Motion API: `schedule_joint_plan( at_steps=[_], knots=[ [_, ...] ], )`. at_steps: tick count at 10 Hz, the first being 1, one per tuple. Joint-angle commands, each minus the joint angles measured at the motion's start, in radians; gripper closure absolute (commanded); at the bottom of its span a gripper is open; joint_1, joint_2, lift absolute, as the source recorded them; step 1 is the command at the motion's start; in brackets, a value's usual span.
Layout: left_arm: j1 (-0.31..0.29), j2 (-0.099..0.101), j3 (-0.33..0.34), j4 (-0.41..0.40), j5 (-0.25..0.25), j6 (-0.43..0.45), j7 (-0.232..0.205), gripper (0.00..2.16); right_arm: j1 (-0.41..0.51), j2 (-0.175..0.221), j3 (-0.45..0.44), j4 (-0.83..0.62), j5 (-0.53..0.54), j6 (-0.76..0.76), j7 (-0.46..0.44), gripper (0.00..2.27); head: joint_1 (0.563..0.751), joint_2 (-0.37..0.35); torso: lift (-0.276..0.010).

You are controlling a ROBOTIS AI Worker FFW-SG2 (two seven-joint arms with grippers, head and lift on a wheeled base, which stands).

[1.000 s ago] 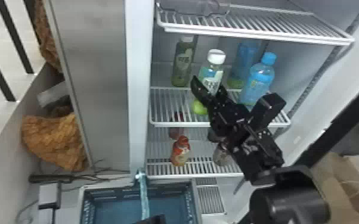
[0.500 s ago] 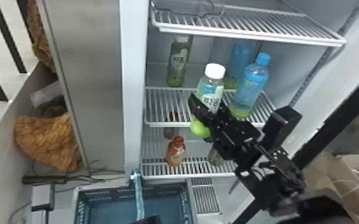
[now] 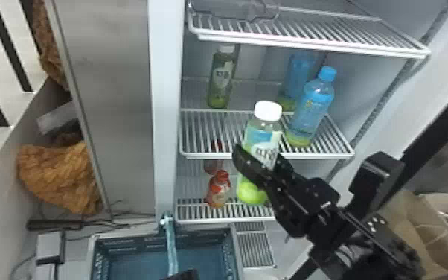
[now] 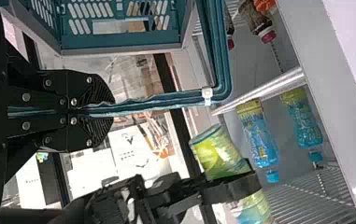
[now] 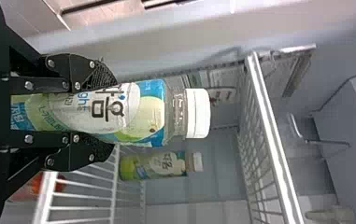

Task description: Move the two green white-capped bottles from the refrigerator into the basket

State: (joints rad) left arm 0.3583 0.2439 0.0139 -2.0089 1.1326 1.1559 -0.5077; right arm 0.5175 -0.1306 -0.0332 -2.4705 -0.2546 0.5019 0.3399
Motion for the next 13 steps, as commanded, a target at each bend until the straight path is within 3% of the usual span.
schedule_joint_plan(
  at_steps=[1, 7, 10, 13],
  knots=[
    [0.0, 0.0, 0.0, 0.0, 0.0, 0.0, 0.0, 1.19, 0.049, -0.001, -0.009, -0.076, -0.005, 0.089, 0.016, 0.97, 0.695, -0.207, -0.004],
    [0.005, 0.0, 0.002, 0.0, 0.0, 0.002, 0.0, 1.19, 0.099, -0.023, -0.031, -0.245, 0.025, 0.568, 0.074, 0.97, 0.695, -0.207, -0.004],
    [0.002, 0.0, 0.0, 0.0, 0.0, 0.005, 0.0, 1.19, 0.03, -0.04, -0.001, -0.159, 0.027, 0.733, 0.105, 0.97, 0.695, -0.209, -0.004],
    [0.002, 0.0, -0.002, 0.0, -0.002, 0.005, 0.0, 1.19, -0.073, -0.049, 0.043, 0.037, -0.001, 0.706, 0.159, 0.97, 0.695, -0.195, -0.004]
  ],
)
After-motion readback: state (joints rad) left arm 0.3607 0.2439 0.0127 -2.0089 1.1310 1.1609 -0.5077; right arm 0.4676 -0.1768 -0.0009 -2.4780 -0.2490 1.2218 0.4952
